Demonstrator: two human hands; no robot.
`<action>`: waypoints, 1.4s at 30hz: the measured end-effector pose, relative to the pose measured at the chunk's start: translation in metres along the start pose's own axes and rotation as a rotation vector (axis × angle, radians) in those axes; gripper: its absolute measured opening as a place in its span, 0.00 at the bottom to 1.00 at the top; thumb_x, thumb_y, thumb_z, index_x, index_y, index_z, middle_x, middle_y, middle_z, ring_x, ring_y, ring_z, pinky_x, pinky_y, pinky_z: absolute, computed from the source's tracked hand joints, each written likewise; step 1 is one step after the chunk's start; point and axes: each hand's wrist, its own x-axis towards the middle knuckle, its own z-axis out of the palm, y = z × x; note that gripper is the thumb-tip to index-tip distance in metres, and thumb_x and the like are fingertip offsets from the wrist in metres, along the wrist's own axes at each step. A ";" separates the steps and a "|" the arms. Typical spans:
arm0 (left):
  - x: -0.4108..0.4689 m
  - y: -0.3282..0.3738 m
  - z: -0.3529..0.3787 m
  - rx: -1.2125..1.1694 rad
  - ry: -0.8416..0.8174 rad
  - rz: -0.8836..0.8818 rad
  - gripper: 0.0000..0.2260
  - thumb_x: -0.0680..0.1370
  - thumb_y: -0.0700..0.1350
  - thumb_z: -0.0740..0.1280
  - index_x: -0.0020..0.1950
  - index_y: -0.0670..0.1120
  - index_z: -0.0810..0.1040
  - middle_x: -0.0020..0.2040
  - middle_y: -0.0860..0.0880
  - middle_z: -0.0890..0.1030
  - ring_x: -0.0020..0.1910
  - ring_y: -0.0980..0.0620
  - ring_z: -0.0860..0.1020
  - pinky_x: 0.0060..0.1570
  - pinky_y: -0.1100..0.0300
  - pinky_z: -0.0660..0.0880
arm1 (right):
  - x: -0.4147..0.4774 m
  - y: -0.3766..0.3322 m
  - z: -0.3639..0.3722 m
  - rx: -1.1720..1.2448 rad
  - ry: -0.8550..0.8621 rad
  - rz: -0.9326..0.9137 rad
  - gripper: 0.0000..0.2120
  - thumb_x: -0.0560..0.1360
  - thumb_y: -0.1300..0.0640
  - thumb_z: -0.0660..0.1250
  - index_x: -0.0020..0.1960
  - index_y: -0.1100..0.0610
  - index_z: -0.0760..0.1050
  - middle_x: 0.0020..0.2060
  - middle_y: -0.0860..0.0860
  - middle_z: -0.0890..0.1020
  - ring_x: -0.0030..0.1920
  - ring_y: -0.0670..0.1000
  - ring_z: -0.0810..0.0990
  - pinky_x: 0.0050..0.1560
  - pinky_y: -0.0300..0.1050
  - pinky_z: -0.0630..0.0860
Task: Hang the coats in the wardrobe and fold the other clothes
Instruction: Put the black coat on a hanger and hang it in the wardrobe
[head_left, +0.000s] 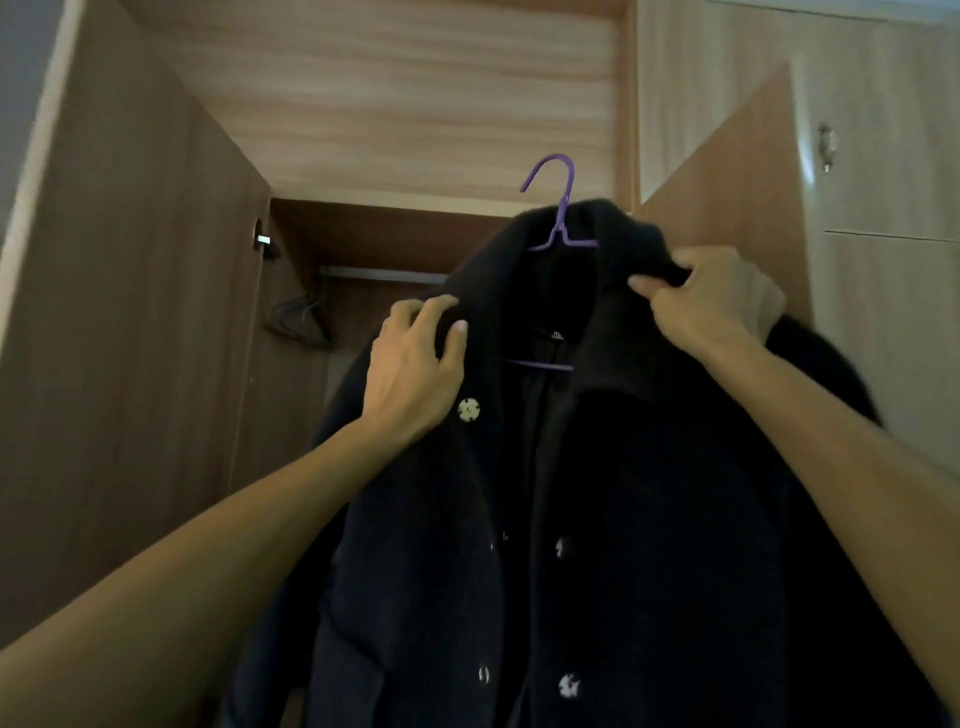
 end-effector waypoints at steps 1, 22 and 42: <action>0.010 -0.011 0.011 -0.002 0.002 0.021 0.17 0.80 0.54 0.57 0.68 0.51 0.68 0.65 0.47 0.70 0.63 0.46 0.70 0.61 0.46 0.69 | 0.011 -0.002 0.017 0.001 0.006 -0.002 0.16 0.71 0.38 0.68 0.47 0.50 0.80 0.48 0.55 0.83 0.51 0.60 0.80 0.44 0.45 0.68; 0.218 -0.277 0.231 -0.315 -0.018 -0.042 0.15 0.81 0.54 0.56 0.63 0.49 0.72 0.57 0.49 0.75 0.55 0.50 0.74 0.54 0.53 0.72 | 0.209 0.000 0.356 0.011 0.161 0.060 0.21 0.71 0.42 0.70 0.57 0.55 0.80 0.52 0.57 0.81 0.54 0.61 0.78 0.56 0.52 0.75; 0.274 -0.323 0.404 -0.430 -0.118 0.018 0.12 0.81 0.52 0.58 0.62 0.50 0.71 0.55 0.50 0.75 0.53 0.51 0.74 0.53 0.56 0.72 | 0.268 0.073 0.525 -0.425 0.080 0.071 0.21 0.73 0.40 0.67 0.63 0.48 0.76 0.46 0.51 0.83 0.47 0.54 0.81 0.37 0.38 0.71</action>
